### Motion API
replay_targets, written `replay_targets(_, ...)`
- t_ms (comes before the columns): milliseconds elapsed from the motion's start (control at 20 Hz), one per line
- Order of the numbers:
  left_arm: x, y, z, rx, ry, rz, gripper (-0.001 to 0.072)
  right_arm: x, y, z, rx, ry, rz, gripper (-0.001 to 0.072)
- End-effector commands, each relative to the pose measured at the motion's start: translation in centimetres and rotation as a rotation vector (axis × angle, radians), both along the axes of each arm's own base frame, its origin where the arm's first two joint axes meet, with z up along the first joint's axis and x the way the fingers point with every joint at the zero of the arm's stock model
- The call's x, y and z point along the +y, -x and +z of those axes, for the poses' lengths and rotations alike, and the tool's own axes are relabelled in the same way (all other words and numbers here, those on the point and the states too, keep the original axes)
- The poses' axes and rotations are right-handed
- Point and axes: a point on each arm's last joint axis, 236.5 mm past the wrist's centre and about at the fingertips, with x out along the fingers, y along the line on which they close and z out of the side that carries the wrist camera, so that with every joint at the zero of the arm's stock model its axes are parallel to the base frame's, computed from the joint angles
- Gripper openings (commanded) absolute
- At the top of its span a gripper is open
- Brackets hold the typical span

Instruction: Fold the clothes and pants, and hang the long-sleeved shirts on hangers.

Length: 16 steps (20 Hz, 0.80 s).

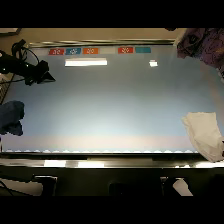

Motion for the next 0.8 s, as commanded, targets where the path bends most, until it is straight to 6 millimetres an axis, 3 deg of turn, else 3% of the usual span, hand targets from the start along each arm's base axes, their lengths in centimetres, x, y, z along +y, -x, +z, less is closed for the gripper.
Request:
replay_targets(0,0.0,0.0,-0.1,0.003,0.000,-0.001,0.0018,0.2,0.5,-0.2,0.014,-0.005,-0.023,0.0042)
replay_targets(50,0.0,0.0,-0.1,0.004,0.000,-0.001,0.0018,0.2,0.5,-0.2,0.015,-0.005,-0.022,0.0168)
replay_targets(100,0.0,0.0,-0.1,0.004,0.000,-0.001,0.0018,0.2,0.5,-0.2,0.014,-0.004,-0.019,0.0409)
replay_targets(150,0.0,0.0,-0.1,0.004,0.000,-0.001,0.0018,0.0,0.3,-0.2,0.008,0.002,-0.014,0.0578)
replay_targets(200,0.0,0.0,-0.1,0.004,0.000,-0.001,0.0018,-0.1,-0.2,-0.2,-0.011,0.008,0.008,0.0595)
replay_targets(350,0.0,0.0,-0.1,0.003,0.000,-0.001,0.0018,0.4,-4.9,0.1,-0.195,-0.011,0.102,0.0585)
replay_targets(450,0.0,-0.1,-0.1,-0.001,0.000,0.001,0.0018,1.5,-9.8,1.1,-0.397,-0.040,0.167,0.0454)
replay_targets(550,0.1,-0.5,0.0,-0.016,-0.001,0.008,0.0018,3.4,-14.5,2.6,-0.528,-0.029,0.311,0.0372)
replay_targets(650,0.5,-0.7,0.0,-0.037,-0.027,-0.002,0.0018,7.5,-19.1,4.1,-0.573,-0.001,0.560,0.0280)
replay_targets(750,1.3,-0.7,0.0,-0.058,-0.075,-0.023,0.0017,13.5,-23.2,5.8,-0.599,0.030,0.841,0.0167)
